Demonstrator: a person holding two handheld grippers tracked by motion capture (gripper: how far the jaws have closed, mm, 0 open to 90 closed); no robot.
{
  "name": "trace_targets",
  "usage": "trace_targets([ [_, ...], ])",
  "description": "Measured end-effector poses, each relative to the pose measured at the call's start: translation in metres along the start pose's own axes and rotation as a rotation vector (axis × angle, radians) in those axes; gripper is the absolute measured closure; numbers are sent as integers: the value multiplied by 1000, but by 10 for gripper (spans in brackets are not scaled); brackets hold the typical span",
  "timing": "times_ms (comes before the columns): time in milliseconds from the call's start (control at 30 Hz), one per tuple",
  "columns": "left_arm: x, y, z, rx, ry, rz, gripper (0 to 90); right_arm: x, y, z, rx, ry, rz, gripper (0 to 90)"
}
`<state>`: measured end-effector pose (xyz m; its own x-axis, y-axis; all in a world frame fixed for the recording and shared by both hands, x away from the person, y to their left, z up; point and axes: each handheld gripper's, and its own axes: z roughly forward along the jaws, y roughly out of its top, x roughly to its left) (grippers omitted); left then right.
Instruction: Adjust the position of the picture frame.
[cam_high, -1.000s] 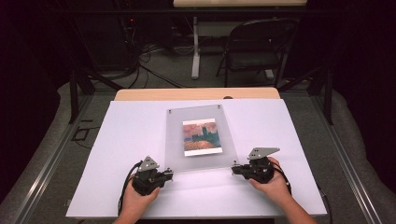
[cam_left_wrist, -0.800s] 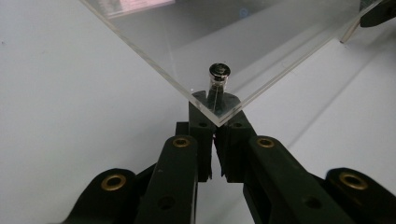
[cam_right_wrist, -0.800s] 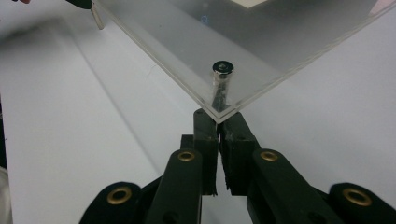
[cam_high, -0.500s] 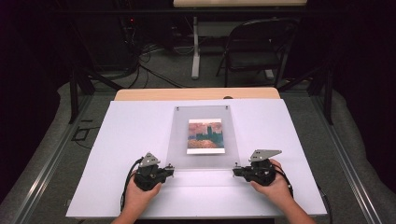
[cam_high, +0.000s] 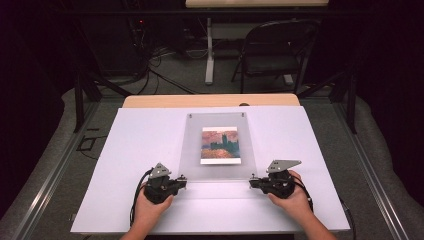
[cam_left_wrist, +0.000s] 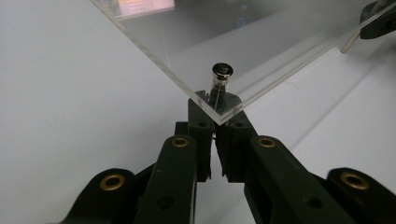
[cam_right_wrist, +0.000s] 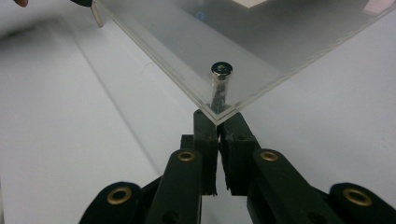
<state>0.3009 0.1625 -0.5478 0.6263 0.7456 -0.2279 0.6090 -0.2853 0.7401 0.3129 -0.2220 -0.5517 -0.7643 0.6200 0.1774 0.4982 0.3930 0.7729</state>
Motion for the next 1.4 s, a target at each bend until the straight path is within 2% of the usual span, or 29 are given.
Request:
trace_targets([
  [600, 6, 4, 3, -7, 1, -19, 843, -4, 4, 5, -13, -23, 10, 856],
  [833, 11, 12, 10, -4, 3, -28, 841, -11, 8, 8, -19, -49, 45, 856],
  [1067, 16, 18, 15, -11, 14, -45, 840, -17, 13, 12, -20, -56, 53, 856],
  [1300, 17, 17, 16, -17, 5, -53, 837, -18, 12, 13, -28, -61, 65, 855],
  [1400, 16, 17, 16, -24, 16, -53, 838, -17, 12, 13, -35, -60, 71, 855],
])
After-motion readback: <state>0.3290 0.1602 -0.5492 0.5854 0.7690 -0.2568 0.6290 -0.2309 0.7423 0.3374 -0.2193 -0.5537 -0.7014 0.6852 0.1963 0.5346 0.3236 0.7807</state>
